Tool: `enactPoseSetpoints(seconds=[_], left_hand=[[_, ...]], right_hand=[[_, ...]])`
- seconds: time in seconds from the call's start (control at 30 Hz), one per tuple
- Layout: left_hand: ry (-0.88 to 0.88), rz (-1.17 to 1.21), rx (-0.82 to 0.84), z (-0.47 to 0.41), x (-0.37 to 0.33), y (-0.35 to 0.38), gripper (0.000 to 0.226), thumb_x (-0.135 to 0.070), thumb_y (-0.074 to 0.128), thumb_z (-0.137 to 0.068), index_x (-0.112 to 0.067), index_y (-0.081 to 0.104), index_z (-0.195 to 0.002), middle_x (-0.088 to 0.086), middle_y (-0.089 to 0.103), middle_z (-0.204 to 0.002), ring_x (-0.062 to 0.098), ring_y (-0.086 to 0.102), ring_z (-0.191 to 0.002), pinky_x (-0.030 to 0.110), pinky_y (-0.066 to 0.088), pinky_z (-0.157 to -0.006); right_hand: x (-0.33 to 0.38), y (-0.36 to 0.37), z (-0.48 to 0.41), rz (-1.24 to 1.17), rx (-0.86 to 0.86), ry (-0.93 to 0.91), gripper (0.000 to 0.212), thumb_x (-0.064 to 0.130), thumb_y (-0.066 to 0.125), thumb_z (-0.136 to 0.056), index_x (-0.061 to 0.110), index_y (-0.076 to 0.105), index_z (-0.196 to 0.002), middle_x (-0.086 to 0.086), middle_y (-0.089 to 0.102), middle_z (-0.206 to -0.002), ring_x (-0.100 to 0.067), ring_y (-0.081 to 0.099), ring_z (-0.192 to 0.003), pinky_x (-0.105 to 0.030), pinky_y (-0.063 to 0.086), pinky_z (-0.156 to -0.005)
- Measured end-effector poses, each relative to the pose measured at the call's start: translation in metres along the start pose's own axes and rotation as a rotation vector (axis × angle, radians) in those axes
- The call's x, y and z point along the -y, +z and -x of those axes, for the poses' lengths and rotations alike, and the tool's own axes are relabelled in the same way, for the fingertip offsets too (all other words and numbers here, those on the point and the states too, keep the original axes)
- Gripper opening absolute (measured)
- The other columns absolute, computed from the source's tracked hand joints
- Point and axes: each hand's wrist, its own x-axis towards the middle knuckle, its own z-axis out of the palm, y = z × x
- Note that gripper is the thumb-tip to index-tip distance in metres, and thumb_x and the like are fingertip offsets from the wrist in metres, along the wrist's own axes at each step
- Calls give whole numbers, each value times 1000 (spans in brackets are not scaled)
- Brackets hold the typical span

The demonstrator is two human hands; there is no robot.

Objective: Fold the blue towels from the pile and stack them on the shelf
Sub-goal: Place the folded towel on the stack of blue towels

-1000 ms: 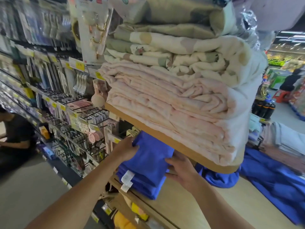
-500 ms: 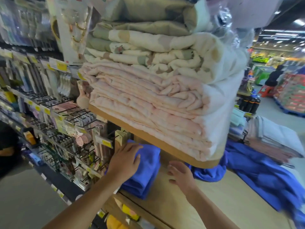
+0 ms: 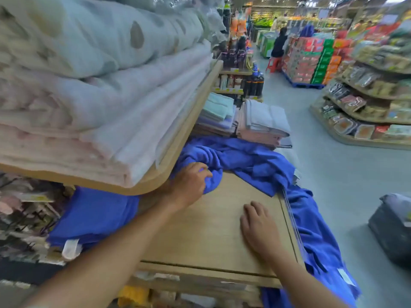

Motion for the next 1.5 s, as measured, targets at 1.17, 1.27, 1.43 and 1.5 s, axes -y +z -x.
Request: enactPoseSetpoints(seconds=[1.17, 1.27, 1.43, 1.5], left_hand=[[-276, 684, 918, 117, -112, 5, 52, -65, 52, -89, -14, 63, -90, 0, 49, -73, 9, 43, -67, 38, 41, -68], [-291, 888, 1068, 120, -117, 3, 55, -59, 57, -94, -7, 62, -80, 2, 41, -73, 14, 35, -69, 33, 30, -64], [-705, 994, 471, 99, -108, 7, 21, -31, 62, -98, -21, 71, -82, 3, 67, -79, 11, 56, -66, 30, 46, -59], [-966, 1147, 185, 76, -98, 5, 13, -20, 56, -103, -19, 68, -98, 9, 66, -97, 15, 59, -77, 29, 48, -67]], right_hand=[[-13, -35, -45, -1196, 85, 557, 18, 27, 55, -103, 15, 66, -95, -7, 69, -90, -21, 67, -78, -35, 57, -69], [0, -44, -47, -1226, 201, 643, 17, 28, 67, -96, 15, 65, -106, -3, 72, -93, -19, 68, -79, -29, 54, -60], [30, -59, -39, -1219, 223, 542, 19, 15, 72, -85, 15, 64, -102, -10, 71, -101, -22, 69, -88, -41, 58, -81], [46, -72, -31, -1316, 310, 451, 23, 13, 73, -85, 19, 68, -107, -9, 74, -103, -21, 71, -90, -38, 60, -81]])
